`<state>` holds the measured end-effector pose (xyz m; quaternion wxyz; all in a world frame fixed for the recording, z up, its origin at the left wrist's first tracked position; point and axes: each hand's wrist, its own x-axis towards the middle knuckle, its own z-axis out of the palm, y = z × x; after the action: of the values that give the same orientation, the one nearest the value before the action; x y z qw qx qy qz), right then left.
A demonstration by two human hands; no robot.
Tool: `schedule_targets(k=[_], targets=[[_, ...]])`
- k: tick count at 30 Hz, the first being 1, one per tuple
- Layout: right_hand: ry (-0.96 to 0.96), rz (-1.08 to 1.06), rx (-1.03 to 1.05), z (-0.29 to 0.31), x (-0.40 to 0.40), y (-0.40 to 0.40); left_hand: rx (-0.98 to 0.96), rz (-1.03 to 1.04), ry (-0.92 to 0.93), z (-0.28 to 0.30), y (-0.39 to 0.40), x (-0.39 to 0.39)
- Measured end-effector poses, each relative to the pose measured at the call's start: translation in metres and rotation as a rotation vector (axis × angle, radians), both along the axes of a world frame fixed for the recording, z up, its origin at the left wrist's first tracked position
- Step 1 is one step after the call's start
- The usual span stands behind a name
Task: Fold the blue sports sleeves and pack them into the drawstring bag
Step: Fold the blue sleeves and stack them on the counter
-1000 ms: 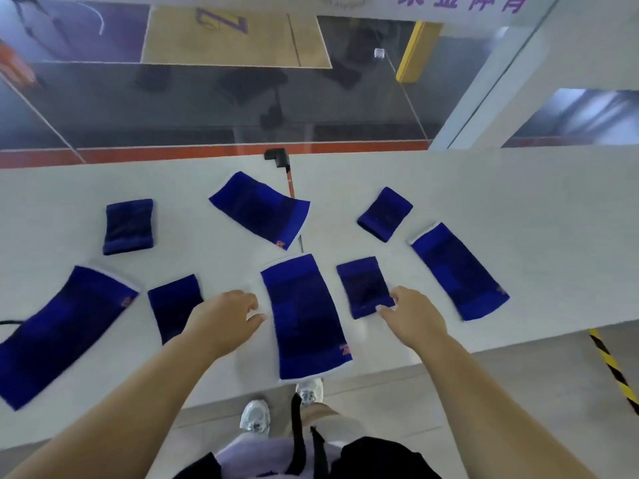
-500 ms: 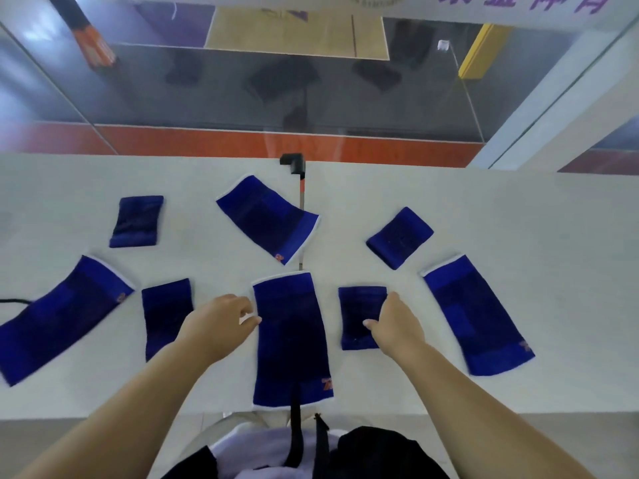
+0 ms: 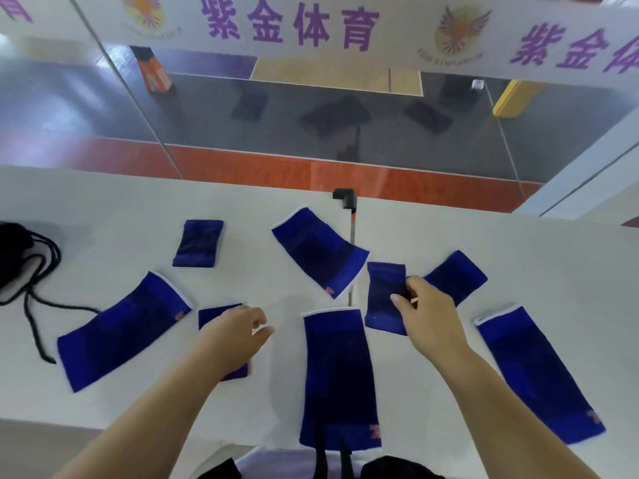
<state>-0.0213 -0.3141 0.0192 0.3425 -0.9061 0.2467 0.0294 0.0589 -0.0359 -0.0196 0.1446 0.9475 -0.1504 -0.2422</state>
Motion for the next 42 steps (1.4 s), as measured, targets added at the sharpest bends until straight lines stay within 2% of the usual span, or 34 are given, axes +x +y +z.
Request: schedule_targets(k=[6, 14, 18, 23, 29, 33, 37, 42], targets=[[0.011, 0.107, 0.038, 0.006, 0.039, 0.057, 0.047, -0.002, -0.015, 0.003, 0.052, 0.039], [0.053, 0.121, 0.073, -0.006, 0.087, 0.119, -0.085, 0.182, 0.056, -0.016, 0.123, 0.115], [0.070, 0.109, 0.097, -0.008, 0.107, 0.137, -0.196, 0.306, 0.083, -0.028, 0.129, 0.158], [0.090, 0.097, 0.115, -0.004, 0.125, 0.147, -0.180, 0.374, 0.137, -0.038, 0.115, 0.194], [0.137, 0.049, 0.166, -0.008, 0.136, 0.147, -0.242, 0.409, 0.252, -0.044, 0.106, 0.203], [0.160, 0.039, 0.194, -0.015, 0.142, 0.147, -0.318, 0.282, 0.284, -0.047, 0.097, 0.190], [0.177, 0.057, 0.324, -0.023, 0.159, 0.158, -0.336, 0.258, 0.311, -0.051, 0.098, 0.182], [0.210, 0.070, 0.533, -0.035, 0.191, 0.186, -0.381, 0.387, 0.456, -0.062, 0.106, 0.187]])
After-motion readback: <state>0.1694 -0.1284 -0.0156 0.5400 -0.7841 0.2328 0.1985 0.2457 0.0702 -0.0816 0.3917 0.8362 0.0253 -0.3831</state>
